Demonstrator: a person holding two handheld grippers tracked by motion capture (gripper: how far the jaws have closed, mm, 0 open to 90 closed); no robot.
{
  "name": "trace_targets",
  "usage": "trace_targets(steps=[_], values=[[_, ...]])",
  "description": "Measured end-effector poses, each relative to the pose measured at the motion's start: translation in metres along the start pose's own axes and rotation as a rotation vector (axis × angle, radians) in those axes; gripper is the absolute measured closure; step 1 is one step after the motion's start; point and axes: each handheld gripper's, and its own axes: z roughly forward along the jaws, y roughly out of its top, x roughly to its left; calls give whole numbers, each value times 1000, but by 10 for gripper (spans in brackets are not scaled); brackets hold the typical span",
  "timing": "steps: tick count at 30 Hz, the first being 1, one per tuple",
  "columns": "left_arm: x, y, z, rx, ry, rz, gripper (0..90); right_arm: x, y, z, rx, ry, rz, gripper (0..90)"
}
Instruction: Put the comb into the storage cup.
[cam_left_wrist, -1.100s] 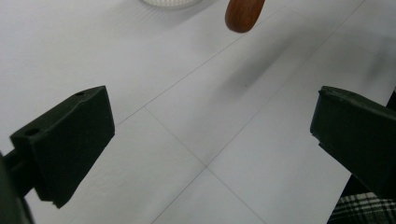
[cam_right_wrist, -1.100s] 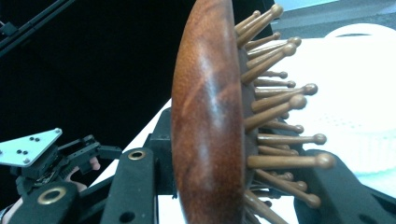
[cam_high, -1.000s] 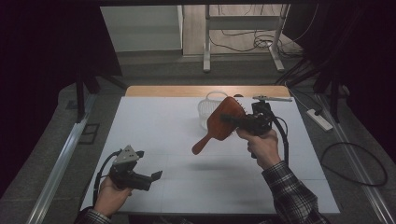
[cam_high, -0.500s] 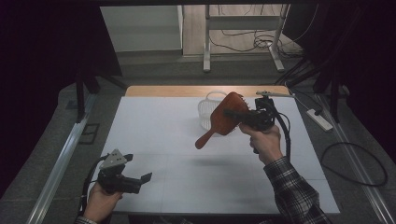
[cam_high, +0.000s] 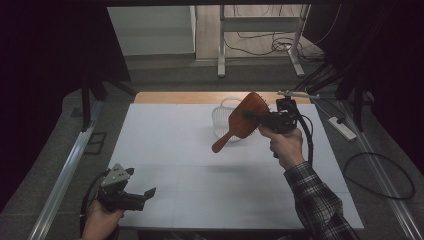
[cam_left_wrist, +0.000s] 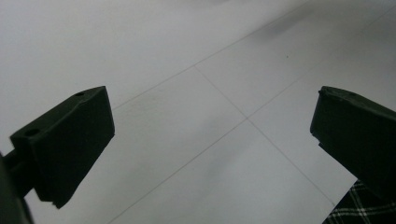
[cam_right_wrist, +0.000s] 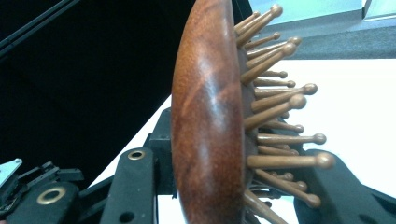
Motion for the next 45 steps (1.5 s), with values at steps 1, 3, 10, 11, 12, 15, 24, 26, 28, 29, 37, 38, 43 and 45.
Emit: trace_targets(steps=[1, 3, 10, 11, 12, 15, 24, 26, 28, 29, 37, 38, 43, 45], values=[[0, 0, -1, -5, 1, -2, 0, 0, 1, 0, -1, -2, 0, 554], [1, -1, -2, -6, 1, -6, 0, -1, 4, 1, -4, -6, -4, 554], [2, -3, -5, -9, -1, -12, 0, -3, 12, 1, -13, -19, -8, 554], [2, -3, -5, -6, -1, -11, 0, -4, 13, 1, -15, -22, -7, 554], [2, -3, -5, -1, 0, -8, 0, -4, 14, 1, -17, -23, -7, 554], [2, -2, -4, 9, -5, -6, 0, -6, 18, 0, -23, -27, -4, 554], [2, -3, -5, 21, -17, -13, 5, -10, 28, -3, -44, -46, -1, 553], [3, -3, -6, 22, -20, -17, 4, -11, 31, -3, -49, -49, 1, 553], [4, -4, -6, 17, -24, -24, 4, -12, 34, -4, -53, -55, -1, 553], [4, -4, -6, 16, -24, -26, 4, -12, 34, -4, -55, -58, -2, 553], [3, -3, -5, 25, -20, -18, 4, -16, 44, -3, -70, -84, -3, 553], [3, -3, -5, 28, -18, -15, 4, -17, 45, -2, -72, -85, -1, 552], [2, -3, -5, 30, -16, -13, 4, -19, 49, 1, -80, -96, -3, 552], [2, -3, -5, 32, -15, -9, 4, -21, 51, 2, -80, -104, -2, 552]])
